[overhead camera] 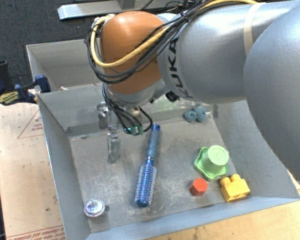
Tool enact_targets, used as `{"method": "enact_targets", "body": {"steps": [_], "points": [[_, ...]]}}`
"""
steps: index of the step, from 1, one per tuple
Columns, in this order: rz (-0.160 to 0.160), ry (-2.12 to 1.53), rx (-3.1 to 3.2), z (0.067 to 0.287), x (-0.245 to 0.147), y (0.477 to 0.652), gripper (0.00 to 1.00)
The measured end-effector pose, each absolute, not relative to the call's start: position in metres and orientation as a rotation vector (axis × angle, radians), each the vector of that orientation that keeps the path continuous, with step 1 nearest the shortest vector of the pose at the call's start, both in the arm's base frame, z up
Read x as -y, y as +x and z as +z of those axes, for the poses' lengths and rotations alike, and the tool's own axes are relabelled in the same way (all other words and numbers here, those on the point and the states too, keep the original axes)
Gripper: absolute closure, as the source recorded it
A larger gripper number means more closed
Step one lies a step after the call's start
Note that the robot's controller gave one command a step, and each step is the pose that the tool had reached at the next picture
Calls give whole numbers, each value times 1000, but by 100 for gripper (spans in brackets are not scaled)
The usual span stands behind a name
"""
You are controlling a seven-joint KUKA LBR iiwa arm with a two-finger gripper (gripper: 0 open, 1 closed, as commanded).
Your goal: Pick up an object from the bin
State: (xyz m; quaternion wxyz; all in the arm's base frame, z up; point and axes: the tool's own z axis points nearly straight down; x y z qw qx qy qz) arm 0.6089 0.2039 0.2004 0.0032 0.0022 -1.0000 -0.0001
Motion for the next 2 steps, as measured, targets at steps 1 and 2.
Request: {"method": "enact_targets", "body": {"steps": [1, 2], "points": [[-1, 906, 3004, 68, -136, 572, 0], [6, 1496, 2769, 101, -66, 621, 0]]}}
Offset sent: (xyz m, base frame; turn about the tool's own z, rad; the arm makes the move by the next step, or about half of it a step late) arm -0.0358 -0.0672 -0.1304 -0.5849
